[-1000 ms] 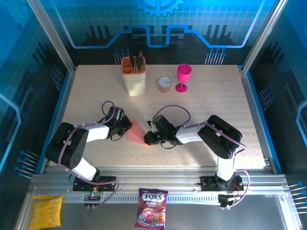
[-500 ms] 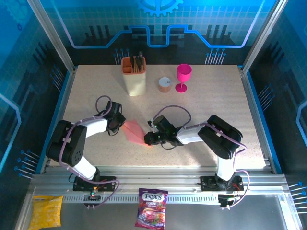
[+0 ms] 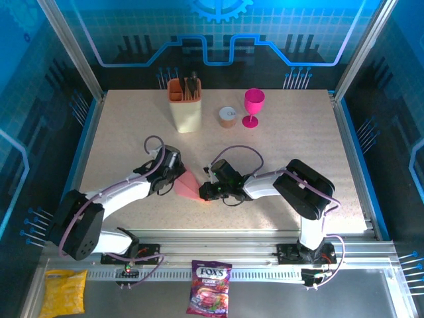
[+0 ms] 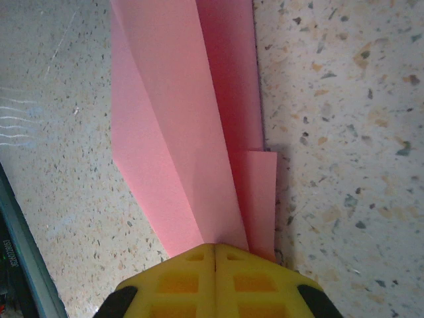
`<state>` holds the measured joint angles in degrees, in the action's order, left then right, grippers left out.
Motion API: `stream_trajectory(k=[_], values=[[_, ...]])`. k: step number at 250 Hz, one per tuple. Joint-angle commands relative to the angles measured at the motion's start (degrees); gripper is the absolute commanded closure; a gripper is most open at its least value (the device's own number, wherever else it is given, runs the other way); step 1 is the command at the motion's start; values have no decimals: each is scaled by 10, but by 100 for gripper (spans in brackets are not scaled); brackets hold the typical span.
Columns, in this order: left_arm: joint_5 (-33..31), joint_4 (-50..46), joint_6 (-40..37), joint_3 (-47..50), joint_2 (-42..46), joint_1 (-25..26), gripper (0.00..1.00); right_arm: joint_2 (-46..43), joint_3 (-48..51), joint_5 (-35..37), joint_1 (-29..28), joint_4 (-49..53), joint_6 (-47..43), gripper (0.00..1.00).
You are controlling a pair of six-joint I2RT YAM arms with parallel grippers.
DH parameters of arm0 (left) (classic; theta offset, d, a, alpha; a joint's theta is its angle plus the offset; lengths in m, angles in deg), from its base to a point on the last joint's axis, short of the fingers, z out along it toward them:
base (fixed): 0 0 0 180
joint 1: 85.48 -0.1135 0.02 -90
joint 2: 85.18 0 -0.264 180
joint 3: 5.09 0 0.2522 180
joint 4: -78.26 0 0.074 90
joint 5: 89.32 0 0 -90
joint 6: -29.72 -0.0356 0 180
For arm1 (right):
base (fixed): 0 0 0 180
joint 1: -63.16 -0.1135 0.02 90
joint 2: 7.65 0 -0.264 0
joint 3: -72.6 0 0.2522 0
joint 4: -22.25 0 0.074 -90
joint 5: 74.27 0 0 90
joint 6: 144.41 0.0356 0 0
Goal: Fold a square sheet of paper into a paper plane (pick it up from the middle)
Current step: Fourth fold the wing at the center of the table.
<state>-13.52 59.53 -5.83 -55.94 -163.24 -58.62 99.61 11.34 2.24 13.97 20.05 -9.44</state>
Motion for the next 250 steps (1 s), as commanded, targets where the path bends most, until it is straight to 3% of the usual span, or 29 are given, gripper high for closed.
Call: stream_trajectory(k=[1,77,163,208,250], values=[[-14,8,45,28,-32,7,100,55,37,35,-2,197,-8,100],[-84,-45,77,-1,-104,-9,100,57,44,32,2,201,-9,100],[-83,-79,53,-49,-116,-57,100,61,59,23,6,183,-7,100],[-67,-47,38,-19,-30,-4,100,64,55,19,6,183,-6,100],[-48,-2,55,-1,-30,37,100,65,52,22,6,188,-7,100]])
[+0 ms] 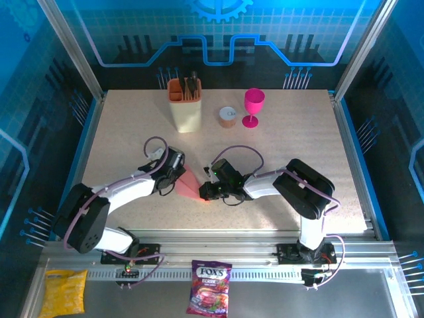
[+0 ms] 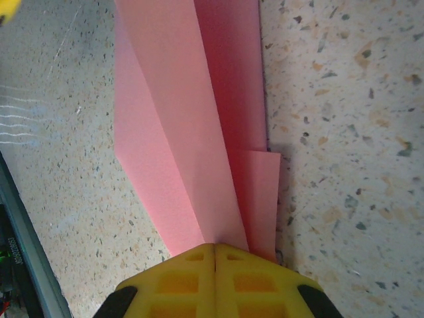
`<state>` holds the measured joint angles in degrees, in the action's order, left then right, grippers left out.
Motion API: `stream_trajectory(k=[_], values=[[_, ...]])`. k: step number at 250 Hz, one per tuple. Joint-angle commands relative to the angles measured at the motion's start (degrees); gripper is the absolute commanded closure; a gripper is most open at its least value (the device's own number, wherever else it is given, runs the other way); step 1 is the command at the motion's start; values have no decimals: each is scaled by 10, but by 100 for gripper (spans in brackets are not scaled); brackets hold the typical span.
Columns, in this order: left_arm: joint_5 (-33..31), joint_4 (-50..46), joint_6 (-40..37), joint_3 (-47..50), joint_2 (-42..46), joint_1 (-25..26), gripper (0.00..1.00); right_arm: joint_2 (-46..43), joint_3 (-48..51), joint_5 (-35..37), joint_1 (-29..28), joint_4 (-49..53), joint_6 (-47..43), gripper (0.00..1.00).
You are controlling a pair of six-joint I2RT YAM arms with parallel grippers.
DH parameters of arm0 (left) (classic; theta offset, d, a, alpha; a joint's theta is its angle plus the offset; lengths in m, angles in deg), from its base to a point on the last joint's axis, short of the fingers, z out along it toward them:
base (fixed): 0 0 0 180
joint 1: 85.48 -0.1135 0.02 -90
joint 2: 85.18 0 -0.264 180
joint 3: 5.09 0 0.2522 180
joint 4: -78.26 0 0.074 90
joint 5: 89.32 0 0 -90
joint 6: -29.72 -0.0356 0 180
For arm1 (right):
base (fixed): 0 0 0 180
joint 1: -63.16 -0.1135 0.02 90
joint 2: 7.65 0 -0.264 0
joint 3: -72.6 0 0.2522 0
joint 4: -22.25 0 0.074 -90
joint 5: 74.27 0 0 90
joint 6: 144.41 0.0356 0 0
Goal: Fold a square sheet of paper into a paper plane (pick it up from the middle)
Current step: Fourth fold the wing at the center of the table.
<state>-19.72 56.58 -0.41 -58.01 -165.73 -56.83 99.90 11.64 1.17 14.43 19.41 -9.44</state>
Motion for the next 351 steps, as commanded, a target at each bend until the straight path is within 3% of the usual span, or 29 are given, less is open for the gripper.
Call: stream_trajectory(k=[1,97,285,315,351], values=[[14,28,2,19,-7,19,100,62,48,32,1,194,-7,100],[-23,16,39,-7,-131,-12,100,66,52,38,0,198,-1,100],[-9,-6,8,-22,-125,-147,100,73,66,38,0,189,2,100],[-11,-10,-24,-33,-97,-132,100,73,64,36,0,191,0,100],[-26,-20,-68,-43,-33,-48,100,71,62,34,0,190,-2,100]])
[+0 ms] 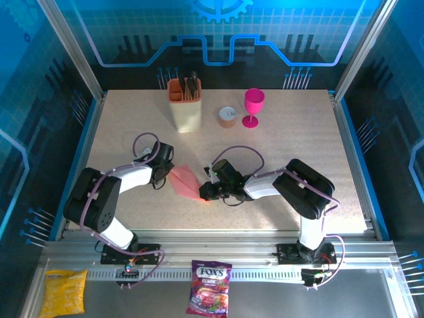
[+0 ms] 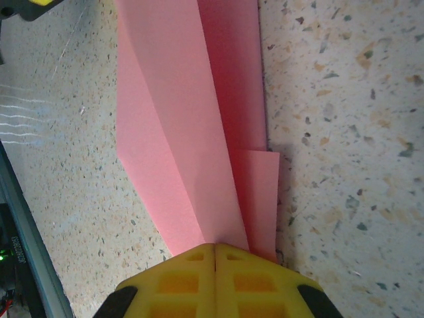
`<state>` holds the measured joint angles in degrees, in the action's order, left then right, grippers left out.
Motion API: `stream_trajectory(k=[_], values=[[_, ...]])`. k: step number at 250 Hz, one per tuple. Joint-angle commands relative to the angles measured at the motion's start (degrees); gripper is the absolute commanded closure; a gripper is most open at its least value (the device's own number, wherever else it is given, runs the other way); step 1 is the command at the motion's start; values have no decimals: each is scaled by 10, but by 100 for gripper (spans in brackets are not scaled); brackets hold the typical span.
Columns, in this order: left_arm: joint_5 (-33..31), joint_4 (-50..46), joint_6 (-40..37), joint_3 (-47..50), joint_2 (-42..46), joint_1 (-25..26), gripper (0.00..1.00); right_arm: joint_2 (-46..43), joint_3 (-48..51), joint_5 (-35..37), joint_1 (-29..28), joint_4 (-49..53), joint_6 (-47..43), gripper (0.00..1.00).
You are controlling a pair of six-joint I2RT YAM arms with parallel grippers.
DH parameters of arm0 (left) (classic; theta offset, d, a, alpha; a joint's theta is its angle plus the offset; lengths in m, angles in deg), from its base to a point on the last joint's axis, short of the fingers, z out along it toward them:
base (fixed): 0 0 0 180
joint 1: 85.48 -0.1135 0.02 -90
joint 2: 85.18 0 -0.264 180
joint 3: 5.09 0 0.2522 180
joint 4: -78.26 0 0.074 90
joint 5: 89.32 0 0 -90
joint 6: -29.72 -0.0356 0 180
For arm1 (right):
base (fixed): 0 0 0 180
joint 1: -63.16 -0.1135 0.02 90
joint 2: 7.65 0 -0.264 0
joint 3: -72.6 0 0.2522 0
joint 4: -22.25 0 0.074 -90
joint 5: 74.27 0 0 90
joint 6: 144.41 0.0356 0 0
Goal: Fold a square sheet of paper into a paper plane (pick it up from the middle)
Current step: Fourth fold the wing at the center of the table.
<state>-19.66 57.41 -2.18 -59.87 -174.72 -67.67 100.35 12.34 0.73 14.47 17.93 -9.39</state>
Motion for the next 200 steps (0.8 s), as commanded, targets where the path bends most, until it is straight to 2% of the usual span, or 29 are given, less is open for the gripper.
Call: stream_trajectory(k=[1,27,68,92,128,200], values=[[-25,-28,-50,-24,57,63,100,67,55,38,0,205,-3,100],[9,-14,-23,-15,57,103,100,69,52,35,0,204,-4,100],[40,35,29,23,9,134,100,65,48,33,0,205,-8,100],[47,51,35,32,-26,134,100,55,48,33,0,207,-20,100],[44,28,25,12,-75,131,100,16,68,26,0,183,-53,100],[45,24,11,7,-91,122,100,-64,133,29,0,176,-60,100]])
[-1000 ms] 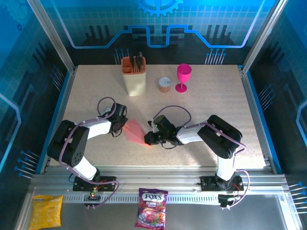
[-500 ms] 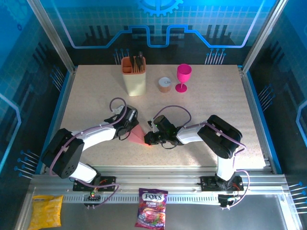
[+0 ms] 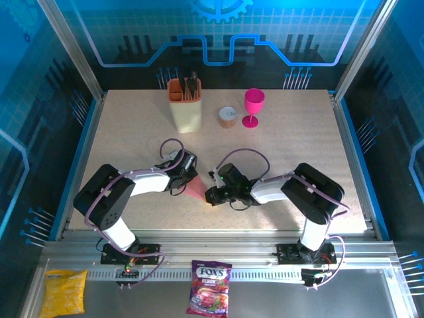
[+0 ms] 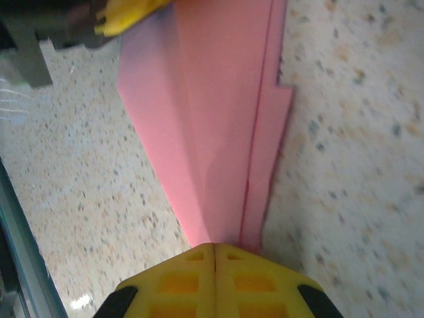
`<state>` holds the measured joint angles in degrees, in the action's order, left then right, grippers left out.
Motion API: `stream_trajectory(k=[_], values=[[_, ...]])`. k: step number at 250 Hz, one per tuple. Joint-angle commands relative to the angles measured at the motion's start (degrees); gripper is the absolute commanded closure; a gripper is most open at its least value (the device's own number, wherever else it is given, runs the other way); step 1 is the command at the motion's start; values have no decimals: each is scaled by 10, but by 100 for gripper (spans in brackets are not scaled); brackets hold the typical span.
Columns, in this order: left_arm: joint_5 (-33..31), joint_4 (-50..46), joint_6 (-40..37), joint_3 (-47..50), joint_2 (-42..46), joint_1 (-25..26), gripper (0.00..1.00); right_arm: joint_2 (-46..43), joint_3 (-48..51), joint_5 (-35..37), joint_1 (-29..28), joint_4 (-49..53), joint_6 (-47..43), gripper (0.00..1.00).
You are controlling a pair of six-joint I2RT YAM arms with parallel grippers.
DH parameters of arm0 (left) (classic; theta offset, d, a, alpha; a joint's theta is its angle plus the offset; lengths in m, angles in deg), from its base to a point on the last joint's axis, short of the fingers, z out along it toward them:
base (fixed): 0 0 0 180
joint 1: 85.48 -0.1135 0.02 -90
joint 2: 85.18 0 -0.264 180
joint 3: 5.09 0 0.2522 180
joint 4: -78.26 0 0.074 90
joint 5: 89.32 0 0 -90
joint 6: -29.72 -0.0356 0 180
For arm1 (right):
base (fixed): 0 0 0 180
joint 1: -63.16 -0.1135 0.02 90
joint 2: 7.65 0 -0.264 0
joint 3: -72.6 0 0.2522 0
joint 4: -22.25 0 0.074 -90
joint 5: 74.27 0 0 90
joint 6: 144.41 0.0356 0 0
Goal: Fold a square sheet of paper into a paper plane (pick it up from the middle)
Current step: Fourth fold the wing at the center of the table.
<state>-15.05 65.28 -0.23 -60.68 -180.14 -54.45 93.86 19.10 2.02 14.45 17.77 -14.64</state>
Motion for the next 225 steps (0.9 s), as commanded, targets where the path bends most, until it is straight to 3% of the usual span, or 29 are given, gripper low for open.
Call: stream_trajectory(k=[1,43,92,162,225], values=[[-1,-55,-10,15,-38,-10,100,-1,66,16,0,177,-7,100],[6,-54,-22,13,-40,-11,100,-61,83,14,0,183,4,100],[12,-48,-28,17,-43,-11,100,-96,22,14,-3,226,-6,100],[16,-44,-33,16,-51,-11,100,-33,-86,3,-6,232,-17,100],[19,-42,-36,17,-53,-11,100,20,-102,-9,2,185,-9,100]])
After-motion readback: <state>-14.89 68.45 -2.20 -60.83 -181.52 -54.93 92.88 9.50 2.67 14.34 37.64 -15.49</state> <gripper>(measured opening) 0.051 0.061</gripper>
